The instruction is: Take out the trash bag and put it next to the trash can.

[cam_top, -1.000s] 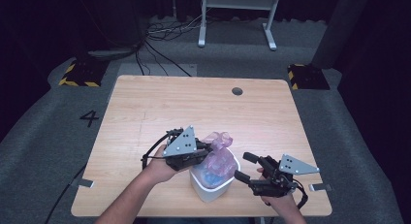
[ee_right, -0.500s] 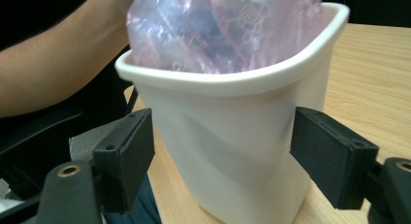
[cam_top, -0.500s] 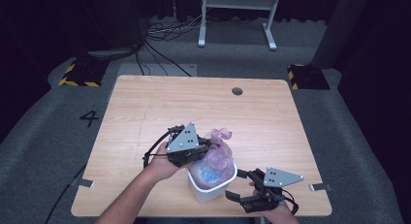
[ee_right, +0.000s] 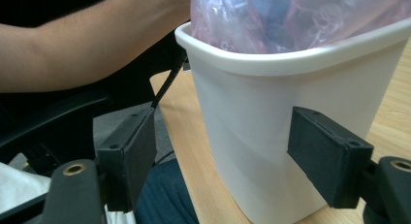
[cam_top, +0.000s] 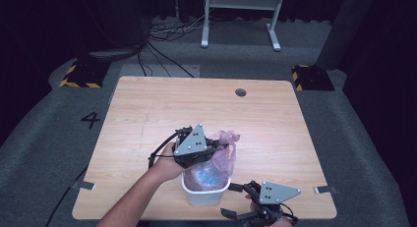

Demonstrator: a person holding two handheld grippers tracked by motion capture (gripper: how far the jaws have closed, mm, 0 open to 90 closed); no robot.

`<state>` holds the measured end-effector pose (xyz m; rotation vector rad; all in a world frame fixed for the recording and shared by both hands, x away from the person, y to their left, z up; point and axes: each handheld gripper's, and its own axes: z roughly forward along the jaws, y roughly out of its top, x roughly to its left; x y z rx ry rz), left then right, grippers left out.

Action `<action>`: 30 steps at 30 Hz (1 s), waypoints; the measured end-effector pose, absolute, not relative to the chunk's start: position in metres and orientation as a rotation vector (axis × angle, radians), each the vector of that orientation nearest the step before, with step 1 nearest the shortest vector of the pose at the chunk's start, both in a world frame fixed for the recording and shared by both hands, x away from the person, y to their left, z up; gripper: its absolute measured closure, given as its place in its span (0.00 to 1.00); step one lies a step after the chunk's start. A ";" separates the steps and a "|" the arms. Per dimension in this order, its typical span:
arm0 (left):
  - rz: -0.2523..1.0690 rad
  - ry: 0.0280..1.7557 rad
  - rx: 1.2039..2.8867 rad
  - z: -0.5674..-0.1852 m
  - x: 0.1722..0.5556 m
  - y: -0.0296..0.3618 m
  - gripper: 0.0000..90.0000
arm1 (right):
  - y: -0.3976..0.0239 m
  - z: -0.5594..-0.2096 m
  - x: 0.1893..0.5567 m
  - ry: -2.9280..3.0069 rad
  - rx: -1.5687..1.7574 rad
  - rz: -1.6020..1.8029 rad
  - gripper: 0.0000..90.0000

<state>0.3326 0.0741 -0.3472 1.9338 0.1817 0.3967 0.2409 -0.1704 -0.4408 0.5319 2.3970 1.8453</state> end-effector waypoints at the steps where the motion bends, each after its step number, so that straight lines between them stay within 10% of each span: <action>1: 0.400 0.175 1.940 -0.346 0.333 0.073 0.98 | -0.170 -0.441 0.241 2.400 0.530 1.831 0.28; 30: 0.369 0.121 1.801 -0.306 0.321 0.098 0.98 | -0.177 -0.438 0.250 2.340 0.599 1.813 0.20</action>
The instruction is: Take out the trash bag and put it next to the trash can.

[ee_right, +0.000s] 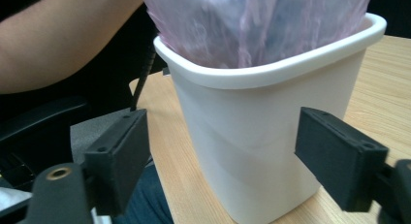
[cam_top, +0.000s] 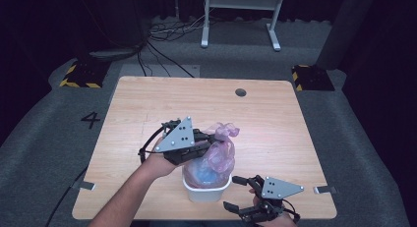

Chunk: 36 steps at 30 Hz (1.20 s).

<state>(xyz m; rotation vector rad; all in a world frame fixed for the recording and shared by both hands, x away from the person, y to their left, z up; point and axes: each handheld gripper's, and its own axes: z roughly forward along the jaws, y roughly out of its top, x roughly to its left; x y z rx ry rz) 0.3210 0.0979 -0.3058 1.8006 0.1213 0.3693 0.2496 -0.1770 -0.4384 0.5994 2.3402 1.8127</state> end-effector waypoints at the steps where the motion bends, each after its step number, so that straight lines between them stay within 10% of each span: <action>1: 0.367 0.120 1.801 -0.305 0.321 0.098 0.98 | -0.177 -0.439 0.250 2.344 0.601 1.810 0.19; 36: 0.402 0.114 1.725 -0.257 0.322 0.127 0.98 | -0.184 -0.452 0.261 2.312 0.688 1.787 0.15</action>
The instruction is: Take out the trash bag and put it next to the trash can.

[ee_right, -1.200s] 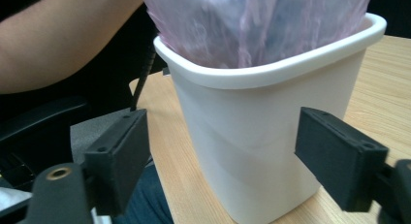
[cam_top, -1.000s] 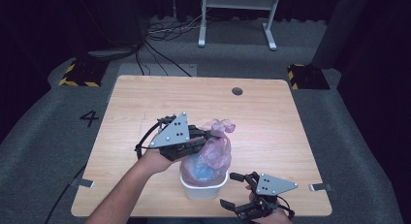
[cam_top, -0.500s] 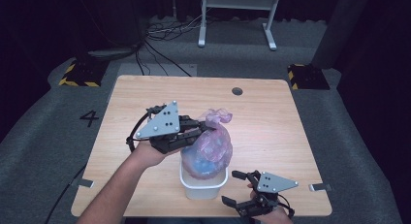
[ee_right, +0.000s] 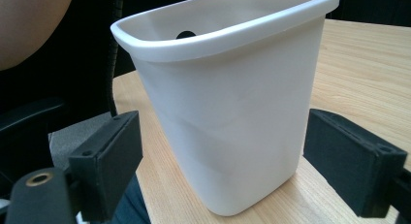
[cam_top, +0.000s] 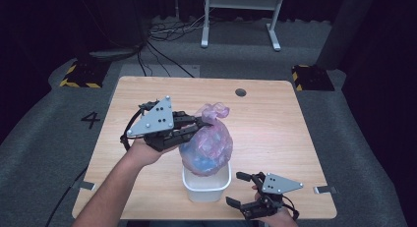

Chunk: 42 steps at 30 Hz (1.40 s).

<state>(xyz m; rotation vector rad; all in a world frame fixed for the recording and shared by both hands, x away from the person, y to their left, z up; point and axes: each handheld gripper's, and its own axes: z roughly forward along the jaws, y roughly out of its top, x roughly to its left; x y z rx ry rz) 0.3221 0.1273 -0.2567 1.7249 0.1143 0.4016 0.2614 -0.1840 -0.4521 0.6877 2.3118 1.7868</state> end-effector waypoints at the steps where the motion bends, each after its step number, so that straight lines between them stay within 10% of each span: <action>1: 0.401 0.114 1.724 -0.257 0.322 0.128 0.98 | -0.184 -0.452 0.262 2.311 0.688 1.787 0.15; 24: 0.533 0.267 1.685 -0.246 0.328 0.191 0.98 | -0.194 -0.455 0.269 2.271 0.752 1.776 0.15; 42: 0.572 0.482 1.714 -0.308 0.343 0.229 0.98 | -0.203 -0.459 0.273 2.255 0.801 1.767 0.15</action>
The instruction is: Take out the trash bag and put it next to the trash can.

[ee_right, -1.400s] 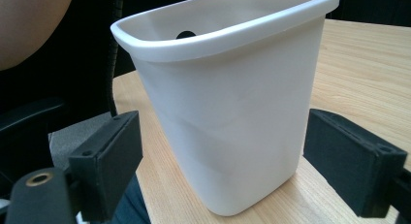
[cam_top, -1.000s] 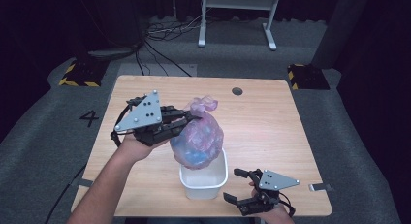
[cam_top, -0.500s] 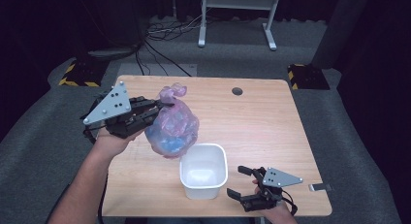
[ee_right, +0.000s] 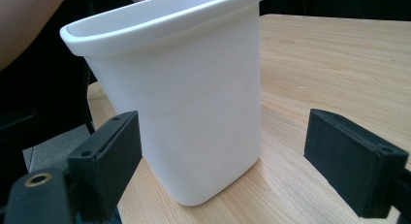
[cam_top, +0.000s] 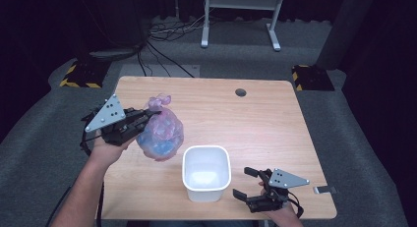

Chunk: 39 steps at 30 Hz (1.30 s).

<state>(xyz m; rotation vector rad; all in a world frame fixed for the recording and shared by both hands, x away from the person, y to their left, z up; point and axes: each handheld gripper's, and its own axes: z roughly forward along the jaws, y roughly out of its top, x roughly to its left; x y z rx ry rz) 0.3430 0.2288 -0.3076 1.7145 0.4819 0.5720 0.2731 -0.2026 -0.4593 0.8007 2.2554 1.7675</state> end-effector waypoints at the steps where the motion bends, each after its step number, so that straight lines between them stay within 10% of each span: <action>1: 0.576 0.488 1.720 -0.310 0.343 0.229 0.98 | -0.203 -0.459 0.273 2.257 0.803 1.770 0.15; 39: 0.514 0.772 1.891 -0.401 0.368 0.216 0.95 | -0.211 -0.459 0.270 2.235 0.827 1.772 0.14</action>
